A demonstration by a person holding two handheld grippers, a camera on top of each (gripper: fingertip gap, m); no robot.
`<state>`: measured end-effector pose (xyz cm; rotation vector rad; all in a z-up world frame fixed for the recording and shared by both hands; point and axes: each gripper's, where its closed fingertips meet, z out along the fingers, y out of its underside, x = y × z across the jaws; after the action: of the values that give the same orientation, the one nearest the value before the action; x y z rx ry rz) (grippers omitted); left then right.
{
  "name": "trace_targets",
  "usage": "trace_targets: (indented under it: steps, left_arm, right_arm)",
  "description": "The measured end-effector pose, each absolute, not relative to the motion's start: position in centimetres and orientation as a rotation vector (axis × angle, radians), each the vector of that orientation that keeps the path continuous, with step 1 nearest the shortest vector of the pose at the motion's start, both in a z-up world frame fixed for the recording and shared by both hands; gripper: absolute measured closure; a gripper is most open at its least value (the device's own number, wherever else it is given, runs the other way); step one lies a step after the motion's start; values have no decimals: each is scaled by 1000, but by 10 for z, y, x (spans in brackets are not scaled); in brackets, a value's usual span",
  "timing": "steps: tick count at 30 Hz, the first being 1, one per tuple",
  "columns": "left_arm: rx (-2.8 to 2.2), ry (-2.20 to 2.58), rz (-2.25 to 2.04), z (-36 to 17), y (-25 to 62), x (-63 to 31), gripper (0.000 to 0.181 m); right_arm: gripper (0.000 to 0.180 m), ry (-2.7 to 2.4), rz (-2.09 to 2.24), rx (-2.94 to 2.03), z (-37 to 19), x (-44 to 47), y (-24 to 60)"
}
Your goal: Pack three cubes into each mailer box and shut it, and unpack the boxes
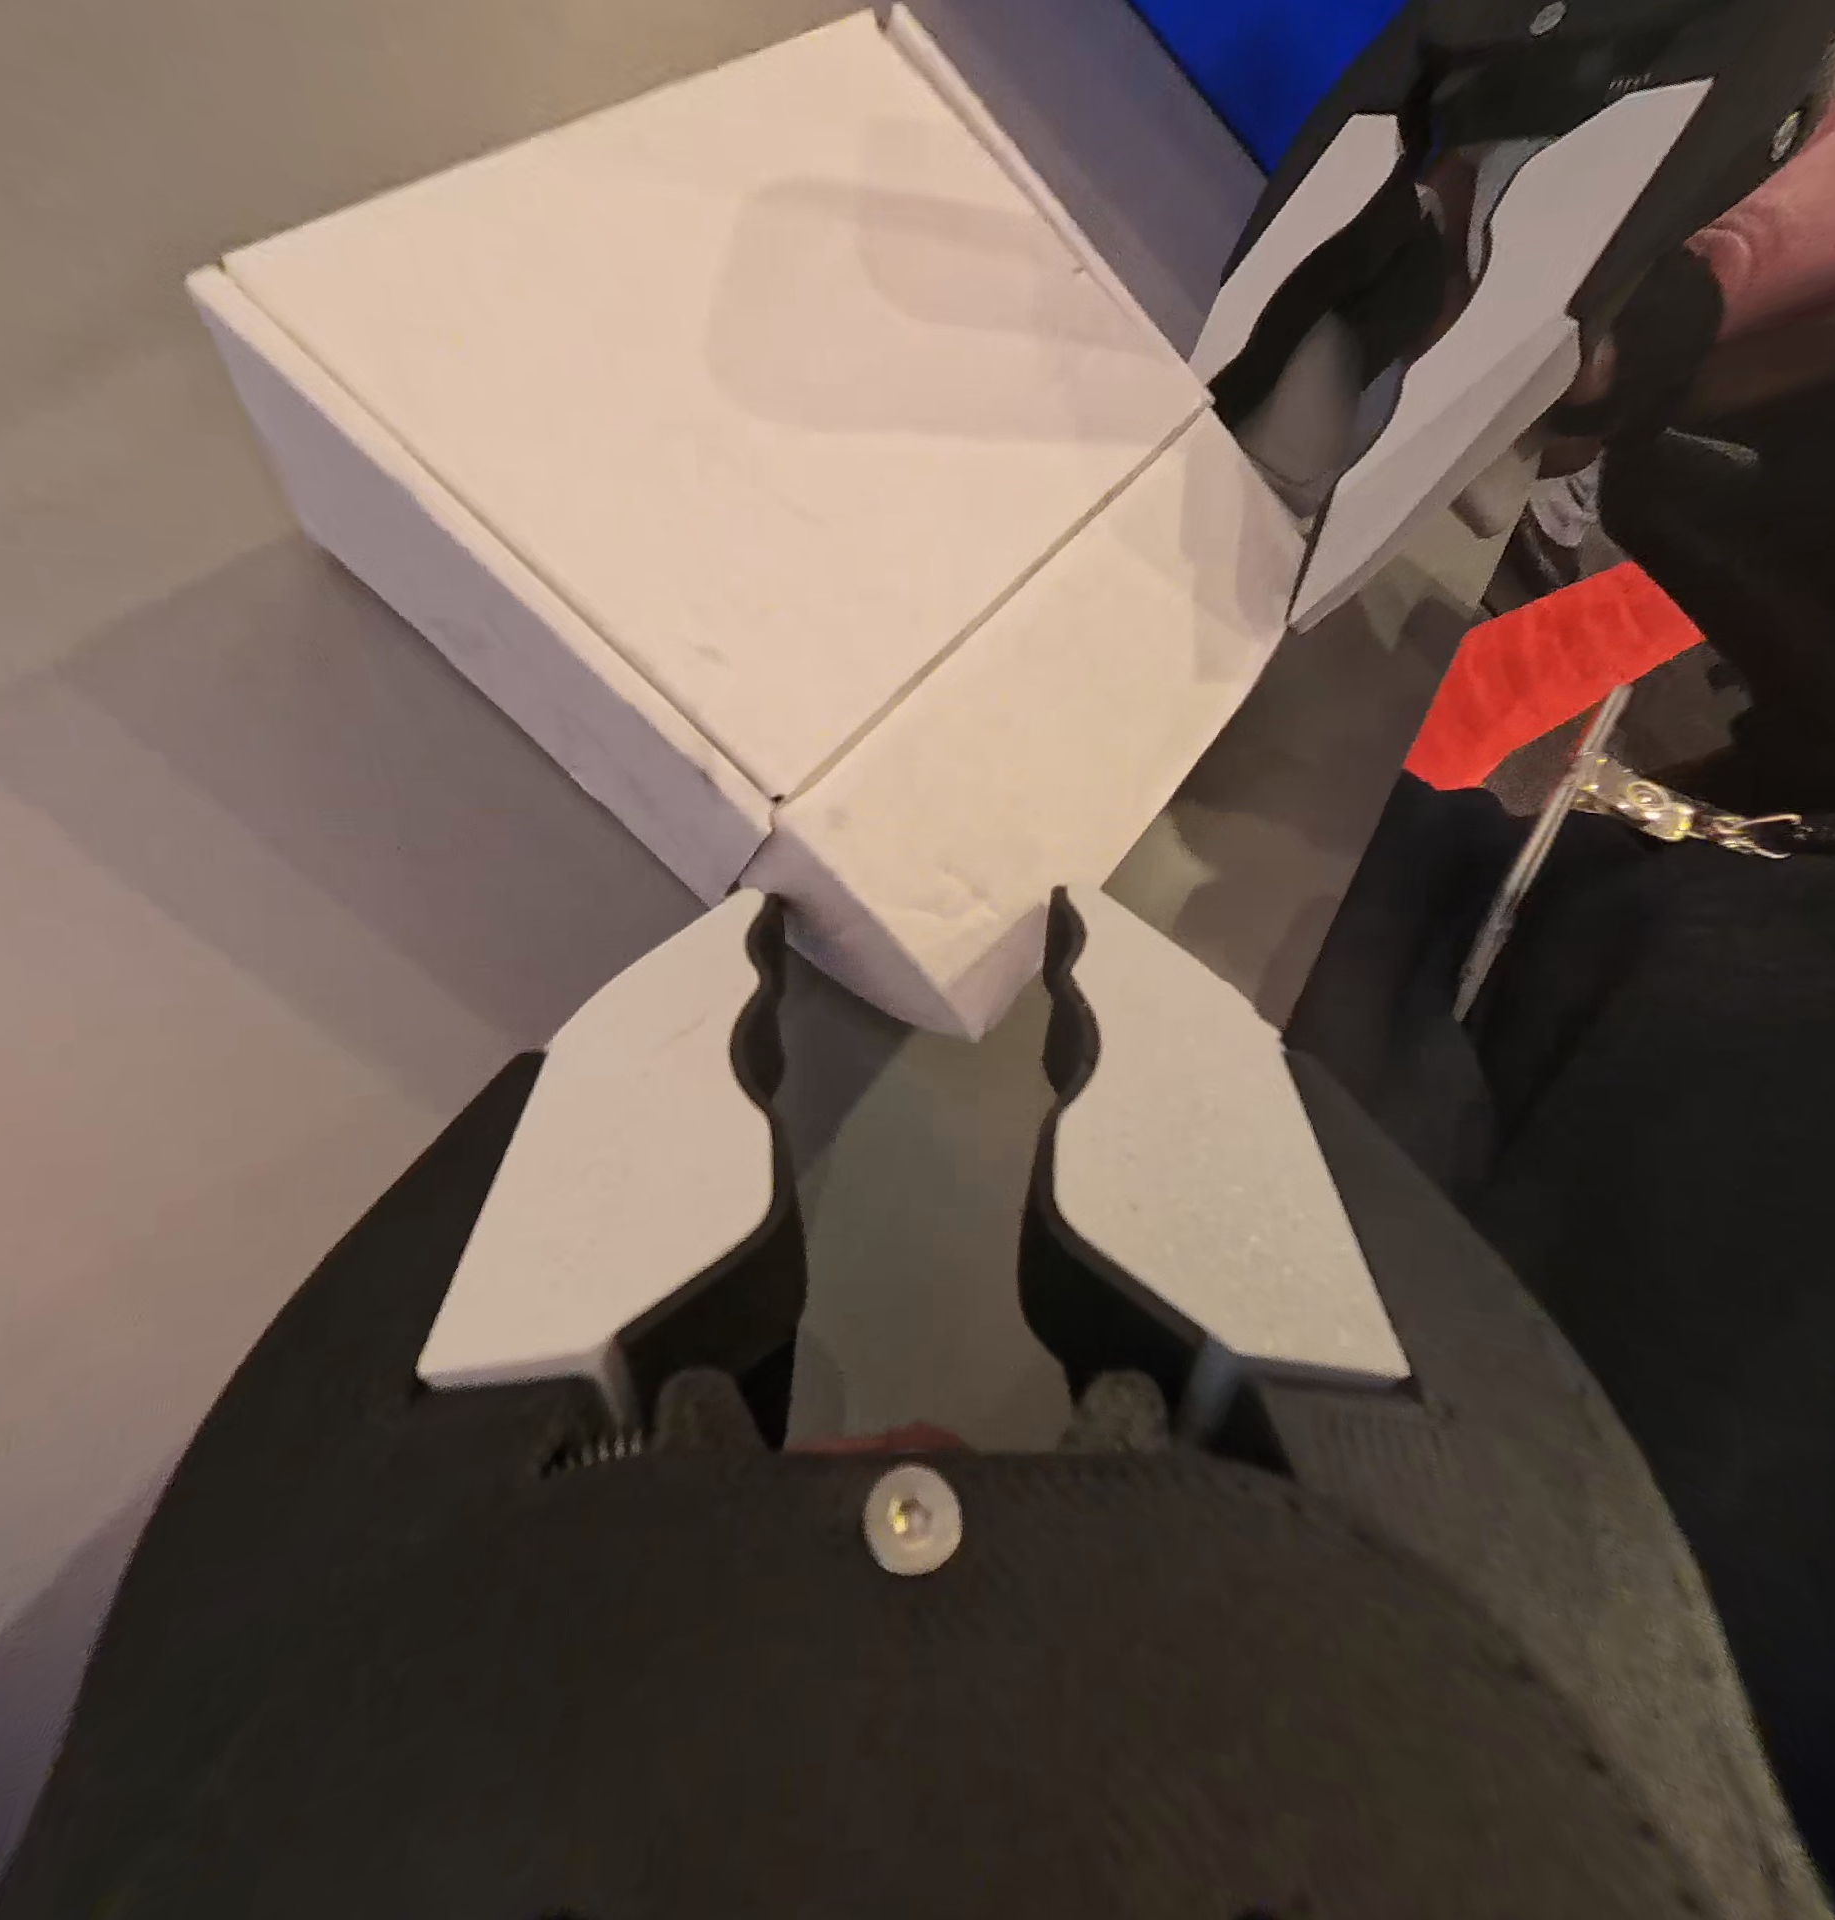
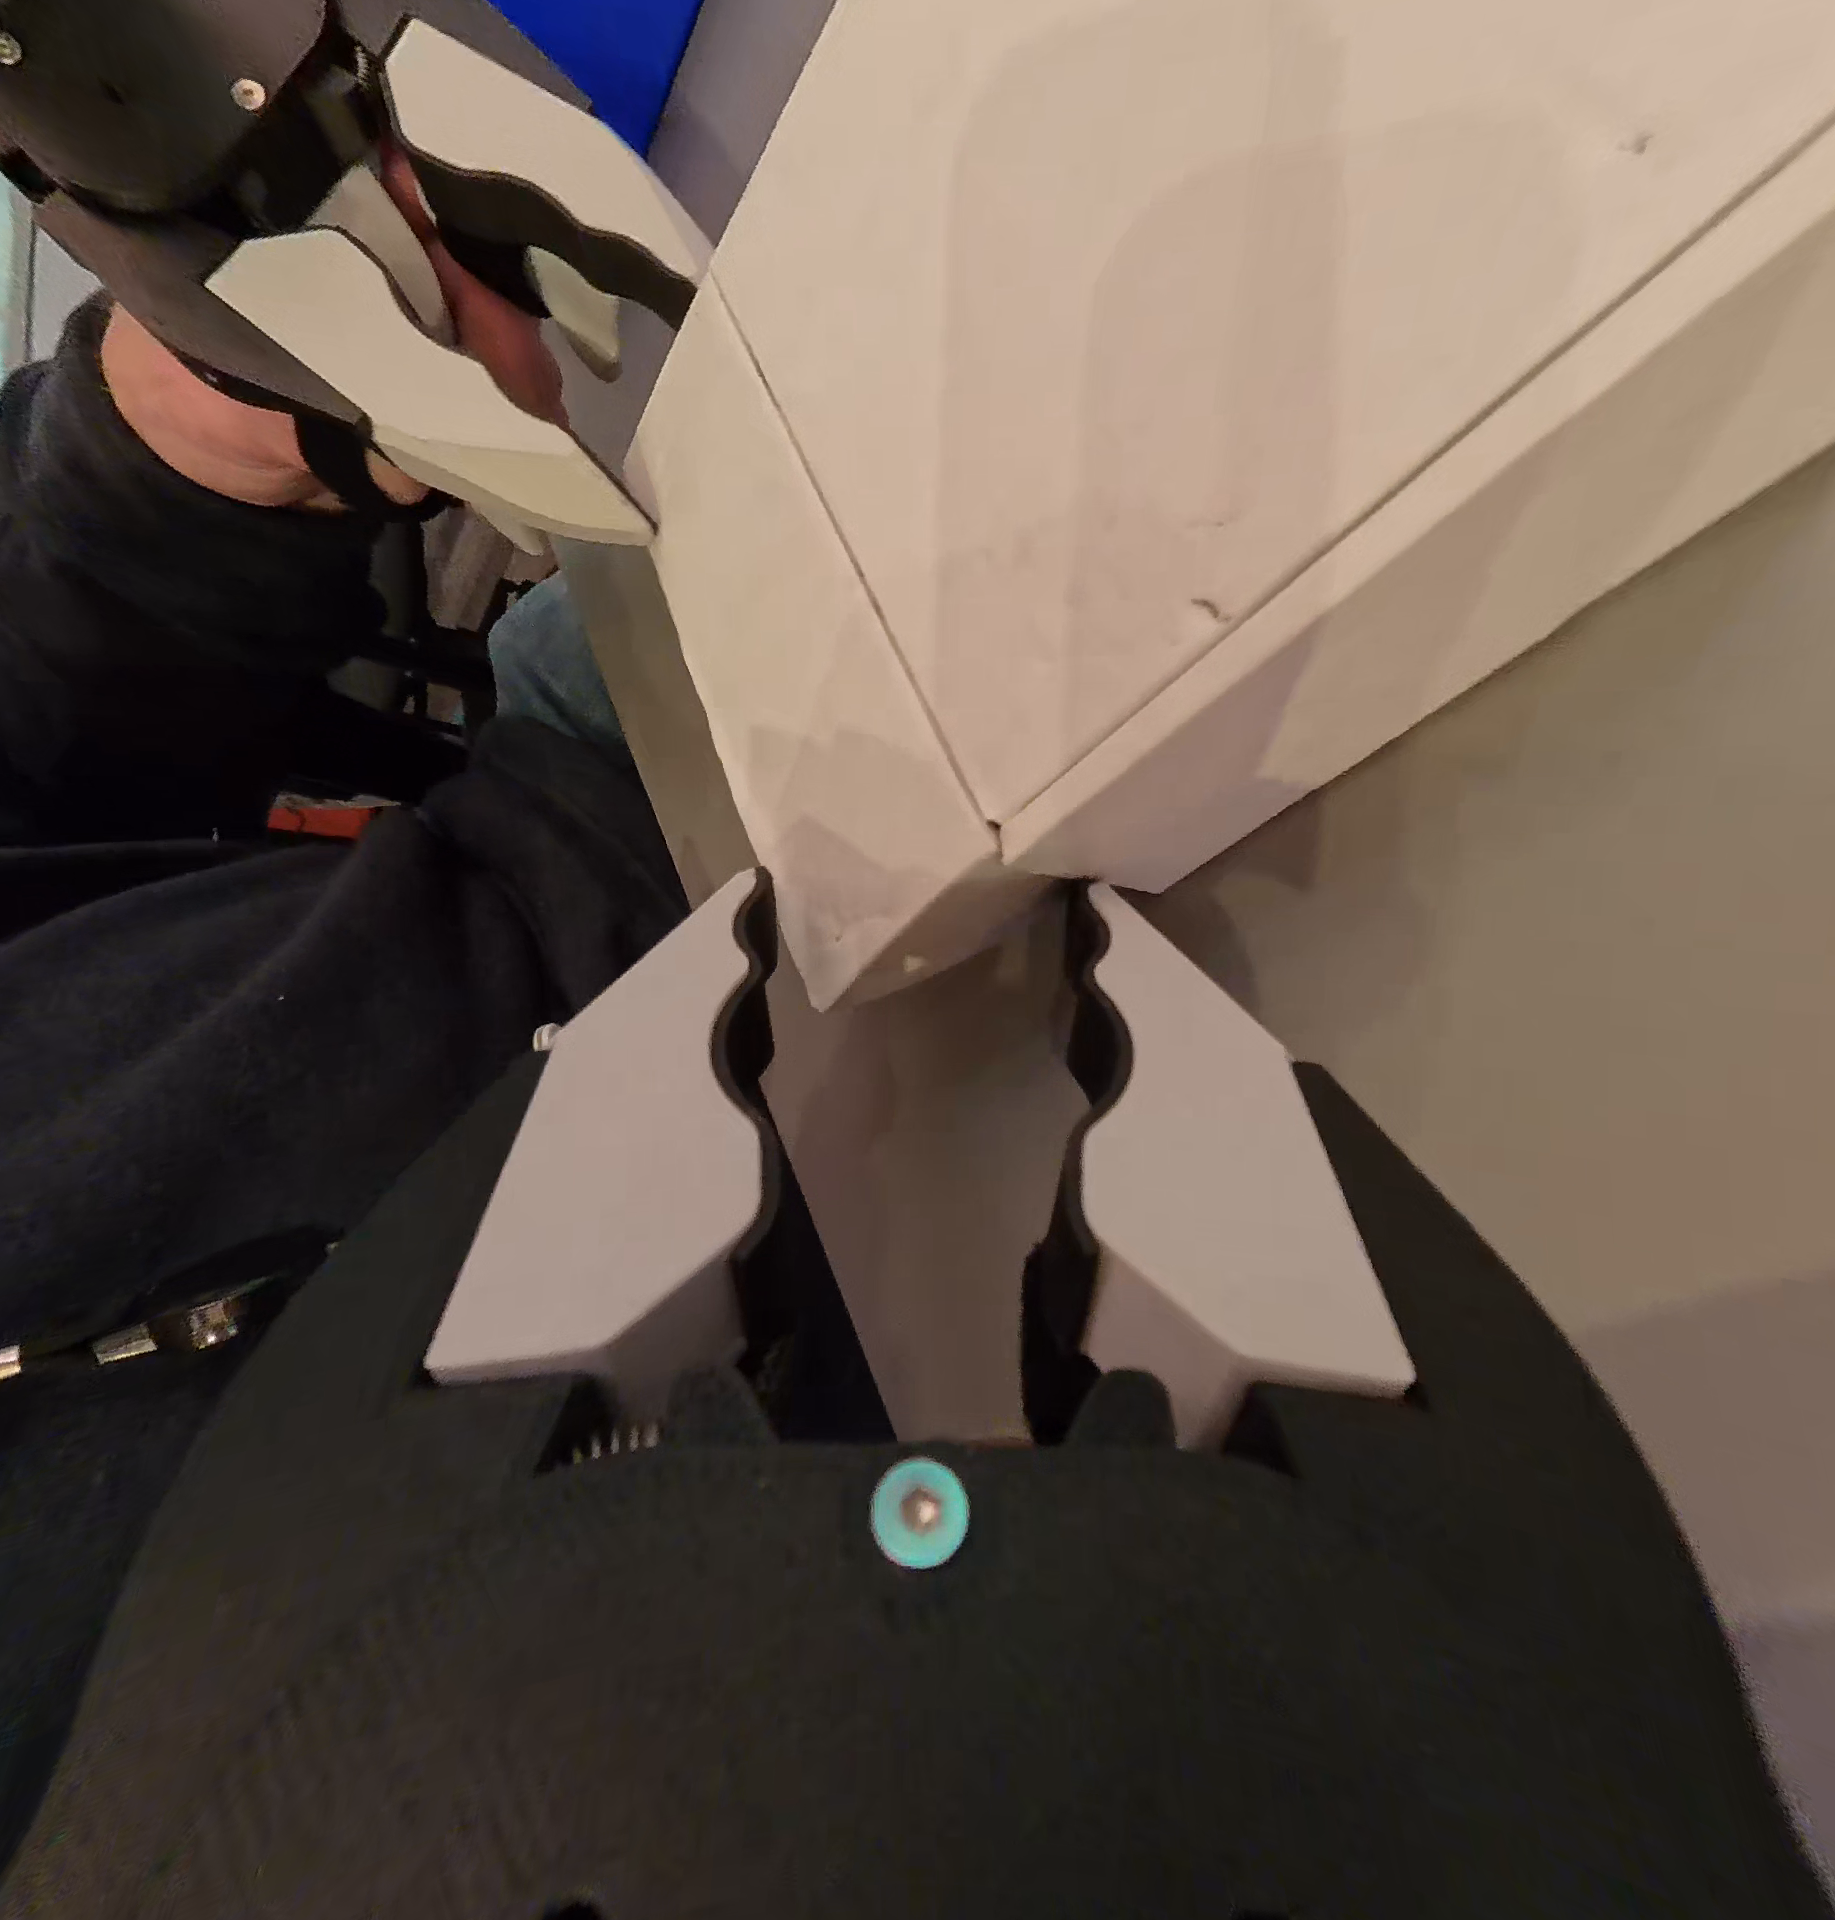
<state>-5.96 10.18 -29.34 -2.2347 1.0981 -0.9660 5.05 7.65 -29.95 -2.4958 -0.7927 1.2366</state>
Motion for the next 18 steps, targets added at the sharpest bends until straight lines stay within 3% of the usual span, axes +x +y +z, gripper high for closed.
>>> trace_targets:
  steps: [6, 13, 18]
  left_arm:
    - [-2237, 1102, -976, -294, 103, -57, 134]
    - [-2248, 1120, -884, -304, 103, -57, 143]
    - [-2226, 1130, -882, -299, 107, -55, 146]
  right_arm:
    - [130, -719, 1360, -2487, -299, 47, 76]
    - [141, -806, 1216, -2536, -313, 51, 77]
    - [127, -919, 1088, -2576, -312, 57, 73]
